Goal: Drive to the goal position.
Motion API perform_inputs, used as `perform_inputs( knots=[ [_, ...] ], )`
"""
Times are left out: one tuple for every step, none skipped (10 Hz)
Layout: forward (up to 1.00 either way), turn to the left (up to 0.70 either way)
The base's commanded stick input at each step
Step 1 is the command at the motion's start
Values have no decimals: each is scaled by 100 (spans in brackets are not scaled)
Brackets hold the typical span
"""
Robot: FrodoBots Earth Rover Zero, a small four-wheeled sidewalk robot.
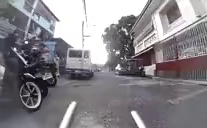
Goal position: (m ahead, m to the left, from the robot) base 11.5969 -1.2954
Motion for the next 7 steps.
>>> perform_inputs(
  knots=[
    [70, 0],
    [70, 0],
    [70, 0],
    [70, 0],
    [70, 0],
    [70, 0],
    [70, 0]
  ],
)
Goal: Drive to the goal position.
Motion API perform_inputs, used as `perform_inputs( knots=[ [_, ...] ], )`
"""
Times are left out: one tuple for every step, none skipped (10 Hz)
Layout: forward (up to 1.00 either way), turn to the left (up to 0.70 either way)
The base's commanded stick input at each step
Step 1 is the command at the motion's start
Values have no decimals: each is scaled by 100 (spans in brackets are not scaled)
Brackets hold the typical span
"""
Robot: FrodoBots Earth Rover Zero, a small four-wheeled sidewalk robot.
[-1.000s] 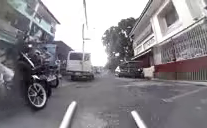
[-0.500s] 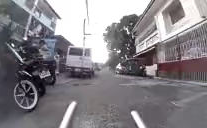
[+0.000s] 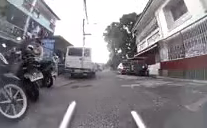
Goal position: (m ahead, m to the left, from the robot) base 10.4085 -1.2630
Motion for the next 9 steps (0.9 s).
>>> perform_inputs(
  knots=[
    [70, 0],
    [70, 0],
    [70, 0],
    [70, 0],
    [70, 0],
    [70, 0],
    [70, 0],
    [70, 0],
    [70, 0]
  ],
)
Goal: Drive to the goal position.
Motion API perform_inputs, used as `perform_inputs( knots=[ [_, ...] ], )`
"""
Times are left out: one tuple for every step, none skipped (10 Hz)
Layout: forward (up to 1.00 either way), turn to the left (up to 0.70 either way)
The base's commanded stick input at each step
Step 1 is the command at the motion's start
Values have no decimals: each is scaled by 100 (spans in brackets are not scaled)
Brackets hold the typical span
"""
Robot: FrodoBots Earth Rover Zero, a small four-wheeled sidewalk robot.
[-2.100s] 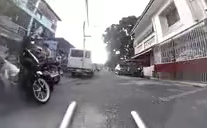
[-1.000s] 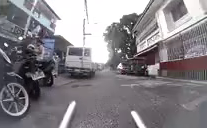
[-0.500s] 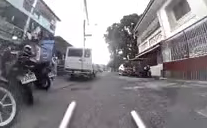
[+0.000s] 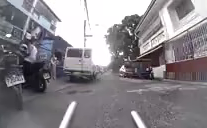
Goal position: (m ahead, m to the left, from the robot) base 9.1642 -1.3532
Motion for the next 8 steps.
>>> perform_inputs(
  knots=[
    [70, 0],
    [70, 0],
    [70, 0],
    [70, 0],
    [70, 0],
    [70, 0],
    [70, 0],
    [70, 0]
  ],
)
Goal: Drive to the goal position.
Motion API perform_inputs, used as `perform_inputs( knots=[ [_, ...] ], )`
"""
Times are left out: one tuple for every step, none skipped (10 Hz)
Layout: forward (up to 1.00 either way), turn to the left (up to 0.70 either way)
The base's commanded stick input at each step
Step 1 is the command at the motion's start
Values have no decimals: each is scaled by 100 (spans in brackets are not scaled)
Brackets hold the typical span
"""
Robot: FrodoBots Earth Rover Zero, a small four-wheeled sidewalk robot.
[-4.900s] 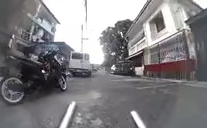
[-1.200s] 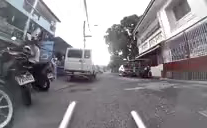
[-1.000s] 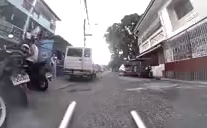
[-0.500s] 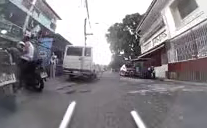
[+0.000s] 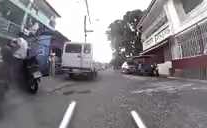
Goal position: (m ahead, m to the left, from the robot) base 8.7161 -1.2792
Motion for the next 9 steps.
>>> perform_inputs(
  knots=[
    [70, 0],
    [70, 0],
    [70, 0],
    [70, -25],
    [70, -35],
    [70, -35],
    [70, -35],
    [70, -24],
    [70, 0]
  ],
)
